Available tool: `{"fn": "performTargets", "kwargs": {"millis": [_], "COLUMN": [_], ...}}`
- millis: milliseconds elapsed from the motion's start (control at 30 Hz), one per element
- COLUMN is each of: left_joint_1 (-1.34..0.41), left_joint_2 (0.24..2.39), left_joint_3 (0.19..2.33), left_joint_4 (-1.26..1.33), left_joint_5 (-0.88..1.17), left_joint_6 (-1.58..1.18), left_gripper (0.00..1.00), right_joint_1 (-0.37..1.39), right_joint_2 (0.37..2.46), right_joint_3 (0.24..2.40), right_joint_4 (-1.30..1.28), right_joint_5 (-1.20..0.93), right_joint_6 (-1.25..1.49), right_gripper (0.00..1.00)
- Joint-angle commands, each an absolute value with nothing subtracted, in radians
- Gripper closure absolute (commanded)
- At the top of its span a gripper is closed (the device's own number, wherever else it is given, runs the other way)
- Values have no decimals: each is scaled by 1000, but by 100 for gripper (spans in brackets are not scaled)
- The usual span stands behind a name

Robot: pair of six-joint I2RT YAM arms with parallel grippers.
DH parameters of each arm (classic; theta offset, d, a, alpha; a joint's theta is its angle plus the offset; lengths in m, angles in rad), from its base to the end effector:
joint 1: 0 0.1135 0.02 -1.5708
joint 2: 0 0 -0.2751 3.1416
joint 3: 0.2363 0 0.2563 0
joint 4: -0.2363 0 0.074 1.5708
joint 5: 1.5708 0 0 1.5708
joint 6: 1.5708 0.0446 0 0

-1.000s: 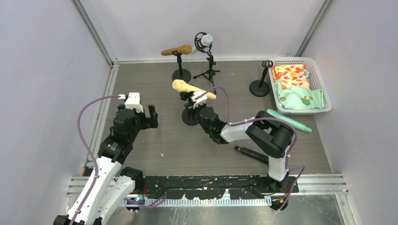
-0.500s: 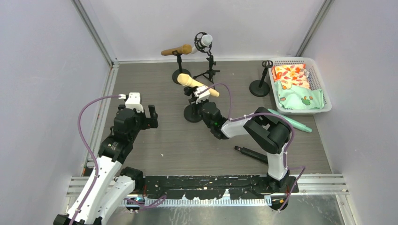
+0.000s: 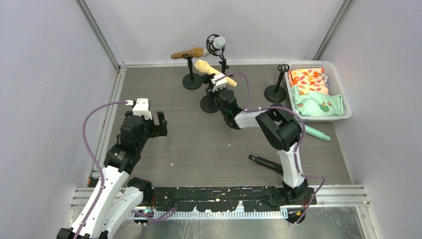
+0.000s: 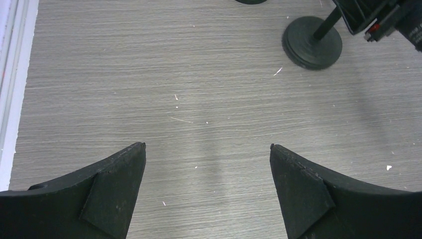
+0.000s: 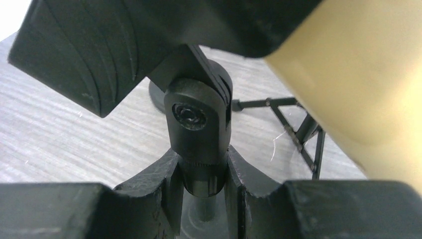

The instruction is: Attach the microphones to the stand

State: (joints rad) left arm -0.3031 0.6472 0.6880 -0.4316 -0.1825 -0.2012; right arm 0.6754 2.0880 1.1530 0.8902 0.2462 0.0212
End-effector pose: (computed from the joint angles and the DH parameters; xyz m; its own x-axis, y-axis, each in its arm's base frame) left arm 0.1513 -0.0388 0.3046 -0.3829 -0.0862 -0.9198 0.0580 0.9914 -0.1170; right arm 0.3731 0.2850 0.1825 -0.0438 -0.0087 -0.9990 -0.4155 0.9095 0.0103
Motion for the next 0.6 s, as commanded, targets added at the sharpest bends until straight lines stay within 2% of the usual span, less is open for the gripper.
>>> {"fn": "performTargets", "kwargs": {"millis": [0, 400, 467, 567], "left_joint_1": [-305, -305, -305, -305], "left_joint_2": [634, 635, 635, 635], "left_joint_3": [715, 712, 712, 712], "left_joint_4": [-420, -416, -416, -416], "left_joint_5": [-186, -187, -187, -187], "left_joint_6": [-192, -192, -192, -193], "left_gripper": [5, 5, 5, 5], "right_joint_1": [643, 617, 618, 617], "right_joint_2": [2127, 2276, 2284, 2275], "right_joint_3": [1294, 1496, 1512, 1509], "right_joint_4": [933, 832, 821, 819], "right_joint_5": [187, 149, 146, 149], "right_joint_6": [5, -31, -33, -35], "right_gripper": [96, 96, 92, 80]}}
